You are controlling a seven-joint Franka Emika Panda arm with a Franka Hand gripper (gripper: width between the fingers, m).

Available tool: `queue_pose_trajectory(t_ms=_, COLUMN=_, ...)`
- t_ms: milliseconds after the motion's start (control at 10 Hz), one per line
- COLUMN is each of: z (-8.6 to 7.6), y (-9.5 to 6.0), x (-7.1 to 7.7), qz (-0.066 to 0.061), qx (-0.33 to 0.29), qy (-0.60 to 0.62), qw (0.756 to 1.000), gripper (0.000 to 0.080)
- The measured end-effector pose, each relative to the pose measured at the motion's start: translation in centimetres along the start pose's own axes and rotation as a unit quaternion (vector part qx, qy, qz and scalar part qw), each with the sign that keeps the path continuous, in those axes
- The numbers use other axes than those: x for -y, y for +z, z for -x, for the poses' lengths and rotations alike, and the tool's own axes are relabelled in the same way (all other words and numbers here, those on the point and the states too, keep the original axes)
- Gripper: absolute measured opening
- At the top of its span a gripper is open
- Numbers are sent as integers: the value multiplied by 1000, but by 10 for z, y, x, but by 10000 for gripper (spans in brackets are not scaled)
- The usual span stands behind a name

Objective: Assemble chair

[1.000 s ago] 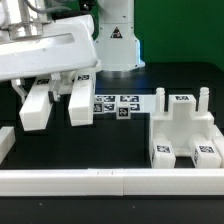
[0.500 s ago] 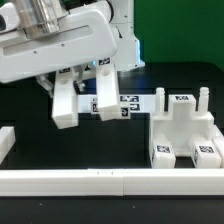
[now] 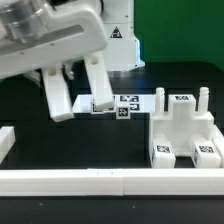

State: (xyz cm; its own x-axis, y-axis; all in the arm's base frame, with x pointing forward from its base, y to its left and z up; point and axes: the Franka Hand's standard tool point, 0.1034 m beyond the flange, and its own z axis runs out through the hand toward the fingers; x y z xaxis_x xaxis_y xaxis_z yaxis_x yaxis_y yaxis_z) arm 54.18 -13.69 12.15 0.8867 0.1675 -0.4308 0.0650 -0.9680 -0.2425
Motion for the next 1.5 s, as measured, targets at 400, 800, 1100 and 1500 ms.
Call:
queue_pose_trajectory(t_ms=400, z=5, y=16, x=12, qz=-45, qx=118, qy=-42, qw=991, gripper=282)
queue_pose_trajectory(t_ms=800, z=0, y=15, x=-16, qz=31, qx=247, qy=-70, qw=966, gripper=282)
queue_pose_trajectory(t_ms=1100, z=2, y=25, x=-21, qz=12, qx=278, qy=-111, qw=954, gripper=282)
queue_pose_trajectory(t_ms=1500, z=6, y=32, x=-12, qz=-27, qx=279, qy=-119, qw=953, gripper=282)
